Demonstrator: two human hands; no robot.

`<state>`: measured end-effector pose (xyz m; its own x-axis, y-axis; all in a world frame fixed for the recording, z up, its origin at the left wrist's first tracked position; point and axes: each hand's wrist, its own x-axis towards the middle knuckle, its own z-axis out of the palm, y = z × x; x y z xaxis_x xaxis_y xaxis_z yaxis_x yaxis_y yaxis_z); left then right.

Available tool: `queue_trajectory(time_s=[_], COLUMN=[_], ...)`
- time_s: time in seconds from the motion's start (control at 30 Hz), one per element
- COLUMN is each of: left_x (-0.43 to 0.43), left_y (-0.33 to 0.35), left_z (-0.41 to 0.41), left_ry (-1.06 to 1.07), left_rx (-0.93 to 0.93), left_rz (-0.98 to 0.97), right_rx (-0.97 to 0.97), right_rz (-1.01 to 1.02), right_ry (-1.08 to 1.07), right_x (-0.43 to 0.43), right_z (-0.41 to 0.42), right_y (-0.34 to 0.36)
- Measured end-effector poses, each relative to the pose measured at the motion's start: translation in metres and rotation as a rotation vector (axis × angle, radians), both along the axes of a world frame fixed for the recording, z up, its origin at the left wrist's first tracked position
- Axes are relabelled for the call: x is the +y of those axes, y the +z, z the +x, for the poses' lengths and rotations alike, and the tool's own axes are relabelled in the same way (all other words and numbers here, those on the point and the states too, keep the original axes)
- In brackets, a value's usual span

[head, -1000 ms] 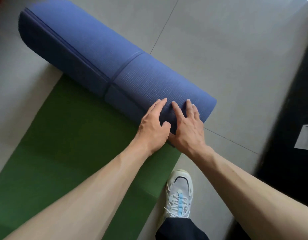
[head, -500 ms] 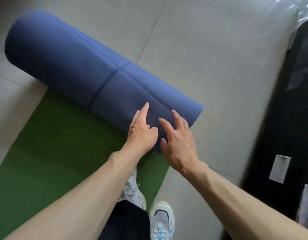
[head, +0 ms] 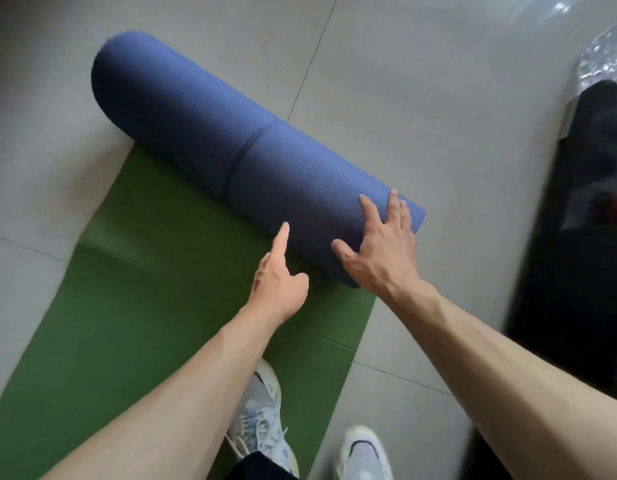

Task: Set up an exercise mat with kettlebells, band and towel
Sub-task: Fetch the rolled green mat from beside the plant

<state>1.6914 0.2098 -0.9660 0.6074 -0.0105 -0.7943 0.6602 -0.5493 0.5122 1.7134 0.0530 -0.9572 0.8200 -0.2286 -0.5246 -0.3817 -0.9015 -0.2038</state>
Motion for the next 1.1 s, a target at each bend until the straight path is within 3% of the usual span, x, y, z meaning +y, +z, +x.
queue_trajectory(time_s=[0.1,0.27,0.47,0.6,0.67,0.77,0.83,0.9,1.03,1.1], left_x=[-0.018,-0.058,-0.097,-0.121,-0.129,-0.137,-0.144,-0.159,-0.19,-0.202], left_y=[0.001,-0.007,-0.032,-0.038,-0.039,-0.044,-0.047,-0.047,-0.038,-0.044], left_z=[0.04,0.1,0.141,0.158,0.167,0.188,0.205,0.225,0.264,0.284], left_ry=[0.063,-0.03,-0.061,0.145,0.284,0.515,0.611,0.608,0.418,0.263], left_rx=[0.022,0.039,-0.059,-0.096,-0.02,0.136,0.145,0.039,-0.356,-0.538], left_rz=[-0.043,-0.068,-0.125,0.074,0.175,0.125,0.04,0.048,0.031,0.101], right_rx=[-0.015,0.116,0.197,0.211,0.212,0.218,0.217,0.088,-0.529,-0.476], right_rz=[0.008,0.012,-0.007,0.002,0.011,0.02,0.031,0.042,0.202,0.279], right_ry=[0.071,0.148,0.174,0.15,0.144,0.158,0.142,0.114,0.199,0.302], right_x=[0.0,-0.027,-0.069,-0.098,-0.111,-0.131,-0.142,-0.152,-0.154,-0.15], right_z=[0.023,0.061,0.106,0.131,0.144,0.166,0.182,0.201,0.215,0.216], right_y=[0.002,-0.019,-0.054,-0.064,-0.066,-0.067,-0.066,-0.061,-0.05,-0.057])
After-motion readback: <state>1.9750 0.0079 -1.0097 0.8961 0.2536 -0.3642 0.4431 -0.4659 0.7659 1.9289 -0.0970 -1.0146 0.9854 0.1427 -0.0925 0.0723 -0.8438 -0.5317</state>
